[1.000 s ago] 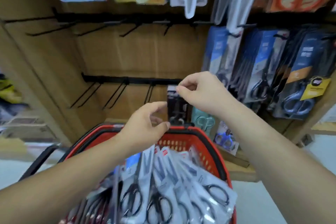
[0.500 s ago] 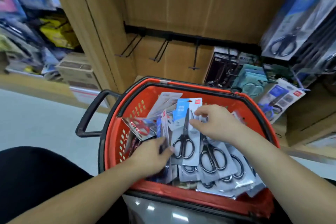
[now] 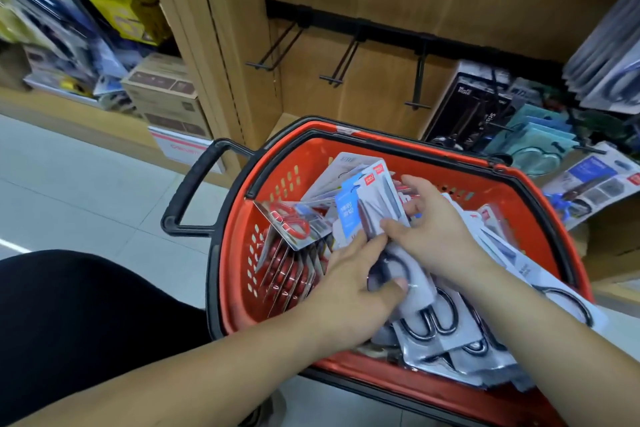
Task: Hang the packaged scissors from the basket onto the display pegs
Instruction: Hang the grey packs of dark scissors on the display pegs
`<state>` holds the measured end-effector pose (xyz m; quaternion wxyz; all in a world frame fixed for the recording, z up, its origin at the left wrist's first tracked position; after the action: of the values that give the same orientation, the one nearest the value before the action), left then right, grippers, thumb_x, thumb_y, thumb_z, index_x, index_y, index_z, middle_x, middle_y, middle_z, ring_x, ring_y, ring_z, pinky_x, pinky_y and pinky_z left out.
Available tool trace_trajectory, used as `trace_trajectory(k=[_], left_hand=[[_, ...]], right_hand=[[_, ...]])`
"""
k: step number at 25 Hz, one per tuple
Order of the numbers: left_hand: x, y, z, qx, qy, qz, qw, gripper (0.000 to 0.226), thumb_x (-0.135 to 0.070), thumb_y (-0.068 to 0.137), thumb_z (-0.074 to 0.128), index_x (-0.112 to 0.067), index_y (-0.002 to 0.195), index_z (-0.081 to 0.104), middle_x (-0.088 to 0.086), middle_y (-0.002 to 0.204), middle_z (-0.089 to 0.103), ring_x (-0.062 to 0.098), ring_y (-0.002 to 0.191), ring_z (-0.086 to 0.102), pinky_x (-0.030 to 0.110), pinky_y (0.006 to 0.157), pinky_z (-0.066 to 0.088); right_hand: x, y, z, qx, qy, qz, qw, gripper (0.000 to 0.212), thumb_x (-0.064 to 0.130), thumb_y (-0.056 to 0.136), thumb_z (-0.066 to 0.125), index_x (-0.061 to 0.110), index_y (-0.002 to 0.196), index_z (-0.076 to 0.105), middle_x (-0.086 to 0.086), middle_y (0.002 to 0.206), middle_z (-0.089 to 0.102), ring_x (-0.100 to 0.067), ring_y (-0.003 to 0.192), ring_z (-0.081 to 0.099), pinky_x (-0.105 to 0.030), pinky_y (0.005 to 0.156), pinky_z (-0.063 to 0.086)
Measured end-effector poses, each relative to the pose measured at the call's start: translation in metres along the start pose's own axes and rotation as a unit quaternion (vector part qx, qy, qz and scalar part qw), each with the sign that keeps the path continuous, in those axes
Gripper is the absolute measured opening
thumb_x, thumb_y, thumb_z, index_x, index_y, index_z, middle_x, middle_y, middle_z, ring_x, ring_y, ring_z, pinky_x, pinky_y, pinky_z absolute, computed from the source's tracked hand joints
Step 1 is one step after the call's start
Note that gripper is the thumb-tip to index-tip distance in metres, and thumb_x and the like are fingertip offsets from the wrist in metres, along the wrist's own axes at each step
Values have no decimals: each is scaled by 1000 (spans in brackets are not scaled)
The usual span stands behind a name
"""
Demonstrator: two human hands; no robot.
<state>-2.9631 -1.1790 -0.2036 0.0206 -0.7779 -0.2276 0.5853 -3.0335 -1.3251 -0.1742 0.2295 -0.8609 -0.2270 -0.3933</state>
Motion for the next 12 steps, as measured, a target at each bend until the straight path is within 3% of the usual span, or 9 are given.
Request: trace_trajectory(k=[2,3,5,7,9,12], left_hand=[[-3,-2,-8,-61,-74,1,995,48,-8,96,60,-38,134,57,-13,132,60,-12,117,58,14,101,47],[-4,-2,-15,-109,-89,-4,990,43,-4,95,60,-37,123,58,-11,120,63,-9,104,63,14,91,51],[2,3,-27,-162,-94,-39,982,32,-19,94,69,-30,123,61,-6,121,64,3,106,65,25,94,55],[-2,7,-27,-110,-183,-98,972,25,-27,100,69,-24,124,67,-2,119,72,17,108,71,34,96,58],[-12,7,-24,-66,-243,-91,963,18,-27,106,61,-22,118,74,3,112,79,24,105,75,41,94,61],[-30,4,-31,-77,-275,-47,957,17,-17,109,56,-15,115,72,10,103,81,26,91,79,40,80,64]], right_hand=[[-4,2,-10,-25,54,44,997,64,2,92,75,22,148,50,0,80,61,-6,69,60,-21,71,49],[-6,1,-16,-30,72,56,995,61,0,93,73,20,147,52,0,76,60,-14,72,60,-28,74,50],[-2,-4,-28,-26,92,46,994,51,-4,95,69,24,137,63,2,69,64,-20,74,64,-38,82,55],[7,-14,-37,-20,119,15,993,45,-6,97,64,30,124,70,-3,80,74,-19,80,72,-44,88,58],[16,-21,-40,-8,183,-16,983,44,-9,101,57,29,118,71,-2,97,81,-17,91,77,-37,87,62],[20,-21,-41,-10,250,-21,968,41,-10,104,51,22,121,70,-4,105,81,-23,98,78,-34,87,64]])
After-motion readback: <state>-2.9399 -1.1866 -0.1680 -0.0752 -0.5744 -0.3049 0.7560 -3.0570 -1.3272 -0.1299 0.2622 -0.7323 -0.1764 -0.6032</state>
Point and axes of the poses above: each hand's wrist, its own y-axis towards the middle knuckle, its own z-axis out of the palm, x = y × z, the point moved 3 cm from there along y, towards the middle knuckle
